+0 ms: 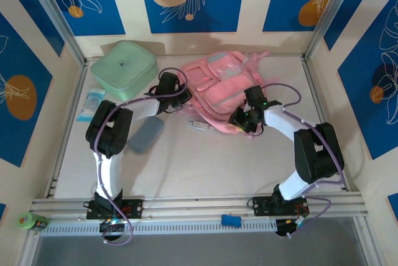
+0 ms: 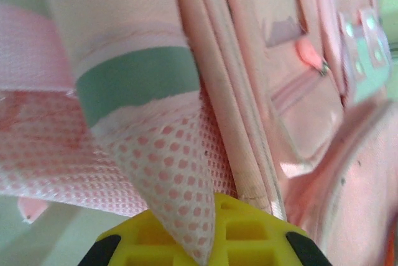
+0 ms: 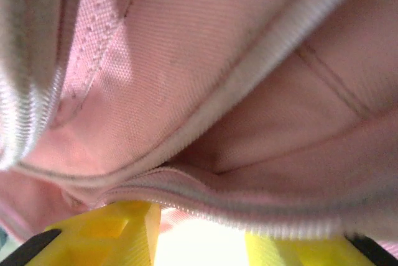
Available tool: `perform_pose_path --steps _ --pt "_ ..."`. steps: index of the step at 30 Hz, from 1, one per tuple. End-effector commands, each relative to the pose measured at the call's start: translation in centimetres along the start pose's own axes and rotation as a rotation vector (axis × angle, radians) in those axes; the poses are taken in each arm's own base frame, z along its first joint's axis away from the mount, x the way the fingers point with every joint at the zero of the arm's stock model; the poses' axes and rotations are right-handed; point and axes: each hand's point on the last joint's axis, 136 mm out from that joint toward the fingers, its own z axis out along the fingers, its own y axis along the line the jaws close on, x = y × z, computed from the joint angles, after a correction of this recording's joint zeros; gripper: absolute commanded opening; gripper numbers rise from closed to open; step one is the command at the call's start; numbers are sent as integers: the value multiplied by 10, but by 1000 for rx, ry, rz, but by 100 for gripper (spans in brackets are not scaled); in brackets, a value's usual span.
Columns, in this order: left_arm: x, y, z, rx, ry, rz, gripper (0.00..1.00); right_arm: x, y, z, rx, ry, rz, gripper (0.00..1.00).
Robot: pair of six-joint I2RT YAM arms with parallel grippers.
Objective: Pack the student bag
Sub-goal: Rotate the student bag at the center of the table, then zip the student bag at the center of the table.
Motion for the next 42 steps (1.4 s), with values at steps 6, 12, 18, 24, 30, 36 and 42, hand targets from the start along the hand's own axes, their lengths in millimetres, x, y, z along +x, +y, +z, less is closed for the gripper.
perform_pose_path --steps 6,12,18,24,30,36,42 --pt "47 -66 -14 184 52 -53 0 -14 14 -44 -9 -130 -164 46" --pt "60 -78 -17 197 61 -68 0 46 47 -57 -79 -58 -260 47" --pt "61 -78 -18 196 54 -79 0 63 91 -43 -119 -37 -332 46" --pt "61 -76 -20 187 47 -78 0 55 111 -22 -109 2 -185 43" --pt "61 -76 -19 193 45 -86 0 48 127 -5 -110 -18 -74 45" --pt "60 -76 -18 195 42 -86 0 35 132 15 -108 -35 3 43" --pt "59 -78 -17 200 43 -83 0 18 134 31 -114 -53 59 38"
